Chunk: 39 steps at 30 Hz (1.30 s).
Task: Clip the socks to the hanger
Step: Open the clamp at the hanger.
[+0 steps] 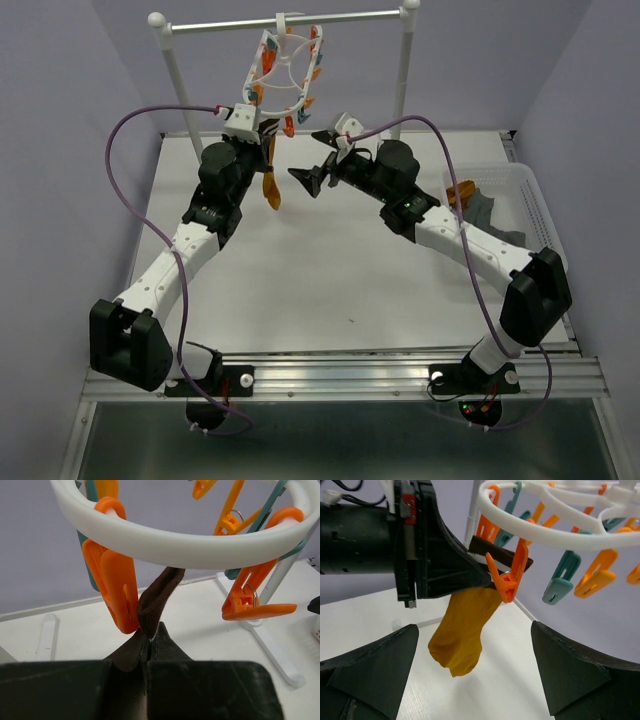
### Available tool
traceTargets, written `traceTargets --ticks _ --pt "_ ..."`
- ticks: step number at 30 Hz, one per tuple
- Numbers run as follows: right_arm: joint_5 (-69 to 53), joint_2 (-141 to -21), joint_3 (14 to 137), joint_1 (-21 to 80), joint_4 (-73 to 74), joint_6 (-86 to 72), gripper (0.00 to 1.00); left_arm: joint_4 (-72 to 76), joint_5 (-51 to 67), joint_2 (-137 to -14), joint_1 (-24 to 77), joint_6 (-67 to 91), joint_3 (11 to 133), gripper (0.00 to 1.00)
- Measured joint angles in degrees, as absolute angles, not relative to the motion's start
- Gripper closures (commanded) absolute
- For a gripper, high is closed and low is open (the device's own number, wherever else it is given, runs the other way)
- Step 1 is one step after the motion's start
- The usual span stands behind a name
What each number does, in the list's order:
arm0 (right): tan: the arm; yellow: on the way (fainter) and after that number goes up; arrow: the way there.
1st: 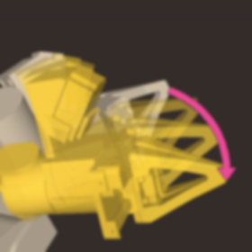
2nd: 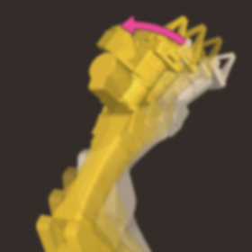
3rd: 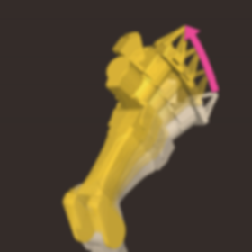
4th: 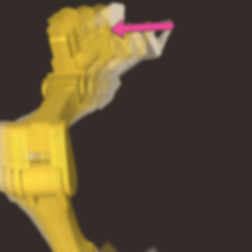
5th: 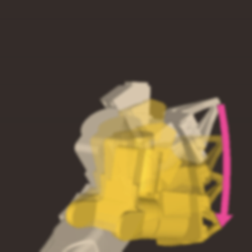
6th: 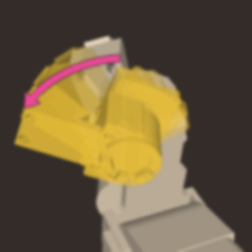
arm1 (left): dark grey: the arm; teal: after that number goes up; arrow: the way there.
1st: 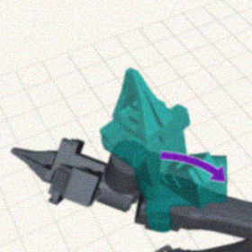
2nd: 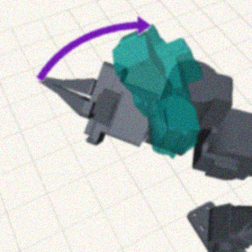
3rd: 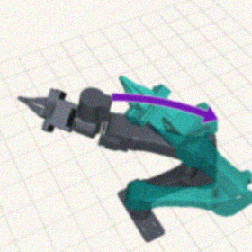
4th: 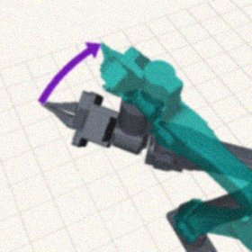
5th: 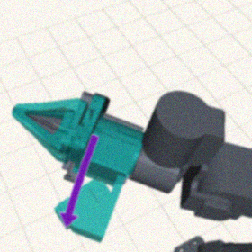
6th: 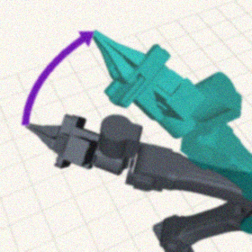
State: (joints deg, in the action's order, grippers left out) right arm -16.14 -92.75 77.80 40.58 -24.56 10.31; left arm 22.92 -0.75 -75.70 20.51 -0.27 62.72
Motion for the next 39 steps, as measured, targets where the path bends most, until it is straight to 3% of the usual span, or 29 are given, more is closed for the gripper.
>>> traceTargets --ticks 17,39 --pt "-27.42 -95.53 84.31 40.58 -24.03 16.34 0.00 22.90 -0.47 -75.66 20.51 -0.40 62.72 1.00" --pt "-19.27 -102.72 90.54 40.58 -26.20 13.72 0.00 22.90 -0.47 -75.13 20.51 -1.13 62.72 1.00"
